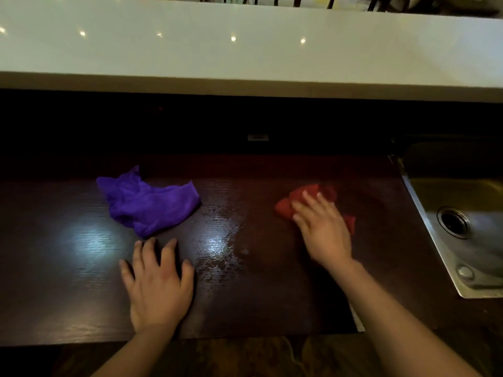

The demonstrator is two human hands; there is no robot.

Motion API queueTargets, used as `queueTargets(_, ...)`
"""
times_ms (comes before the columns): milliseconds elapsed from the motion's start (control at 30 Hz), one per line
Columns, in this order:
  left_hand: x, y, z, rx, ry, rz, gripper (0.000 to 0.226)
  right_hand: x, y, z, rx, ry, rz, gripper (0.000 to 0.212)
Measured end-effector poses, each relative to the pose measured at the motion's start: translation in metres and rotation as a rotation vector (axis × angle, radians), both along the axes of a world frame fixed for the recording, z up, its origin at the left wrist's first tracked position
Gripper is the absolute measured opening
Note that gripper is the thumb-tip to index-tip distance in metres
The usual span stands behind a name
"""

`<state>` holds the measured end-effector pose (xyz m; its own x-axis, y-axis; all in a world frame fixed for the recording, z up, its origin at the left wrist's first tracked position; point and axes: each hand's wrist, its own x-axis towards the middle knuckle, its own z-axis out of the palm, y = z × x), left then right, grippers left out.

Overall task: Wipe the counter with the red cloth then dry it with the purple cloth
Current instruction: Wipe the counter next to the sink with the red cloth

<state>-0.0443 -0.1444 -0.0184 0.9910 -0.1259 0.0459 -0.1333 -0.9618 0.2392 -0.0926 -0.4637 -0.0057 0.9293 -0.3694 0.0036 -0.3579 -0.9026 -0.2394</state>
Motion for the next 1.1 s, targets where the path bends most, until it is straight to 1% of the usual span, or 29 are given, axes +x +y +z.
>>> queueTargets(33,0.0,0.0,0.0,0.001,0.003,-0.001,0.059,0.023,-0.002,0.001,-0.002,0.013,-0.071,0.041)
queueTargets(100,0.0,0.001,0.001,-0.001,0.0,0.0,0.059,0.066,0.007,0.0,-0.004,0.018,-0.097,0.043)
queueTargets(200,0.0,0.001,0.002,0.0,0.002,0.001,0.059,0.094,0.043,-0.001,0.017,0.013,0.049,0.042)
queueTargets(267,-0.001,0.001,0.002,0.0,-0.004,-0.003,0.058,0.078,0.067,-0.004,0.02,0.019,0.221,0.041)
queueTargets(333,-0.001,0.001,0.003,0.0,-0.003,-0.004,0.059,0.038,0.081,-0.005,0.0,0.01,0.417,0.04)
queueTargets(400,0.0,0.001,0.005,-0.006,-0.001,0.002,0.059,-0.004,0.075,-0.006,-0.004,0.014,0.508,0.039)
queueTargets(433,0.0,0.001,0.005,-0.007,0.001,0.005,0.06,-0.015,0.061,-0.007,-0.016,0.017,0.489,0.039)
queueTargets(467,-0.001,0.0,0.005,-0.009,0.003,0.007,0.06,-0.017,0.042,-0.009,-0.038,0.006,0.42,0.038)
queueTargets(567,-0.001,-0.002,0.007,-0.001,0.005,0.004,0.06,0.026,-0.006,-0.003,-0.01,0.007,0.046,0.037)
queueTargets(600,-0.001,-0.002,0.007,0.009,0.008,0.004,0.06,0.05,-0.011,-0.001,-0.008,0.007,-0.032,0.039)
queueTargets(633,-0.001,-0.002,0.008,0.016,0.012,0.004,0.06,0.073,-0.008,-0.001,-0.019,0.01,-0.052,0.04)
queueTargets(667,-0.001,-0.002,0.008,0.02,0.016,0.006,0.06,0.094,0.001,-0.002,-0.032,0.01,-0.025,0.04)
queueTargets(767,-0.002,-0.003,0.011,0.013,0.021,0.011,0.06,0.127,0.048,-0.005,-0.034,-0.016,0.163,0.039)
queueTargets(867,-0.002,-0.003,0.01,0.007,0.017,0.007,0.061,0.099,0.086,-0.01,-0.033,-0.045,0.381,0.037)
queueTargets(967,-0.001,-0.002,0.009,0.017,0.03,0.007,0.061,0.024,0.096,-0.015,0.008,-0.051,0.619,0.037)
queueTargets(1033,-0.001,-0.002,0.009,0.018,0.036,0.006,0.06,-0.016,0.074,-0.015,0.001,-0.032,0.638,0.037)
queueTargets(1067,-0.001,-0.002,0.009,0.013,0.035,0.003,0.06,-0.024,0.057,-0.012,-0.018,-0.053,0.582,0.035)
queueTargets(1100,-0.001,-0.002,0.009,0.009,0.032,0.0,0.06,-0.026,0.041,-0.005,-0.013,-0.076,0.473,0.034)
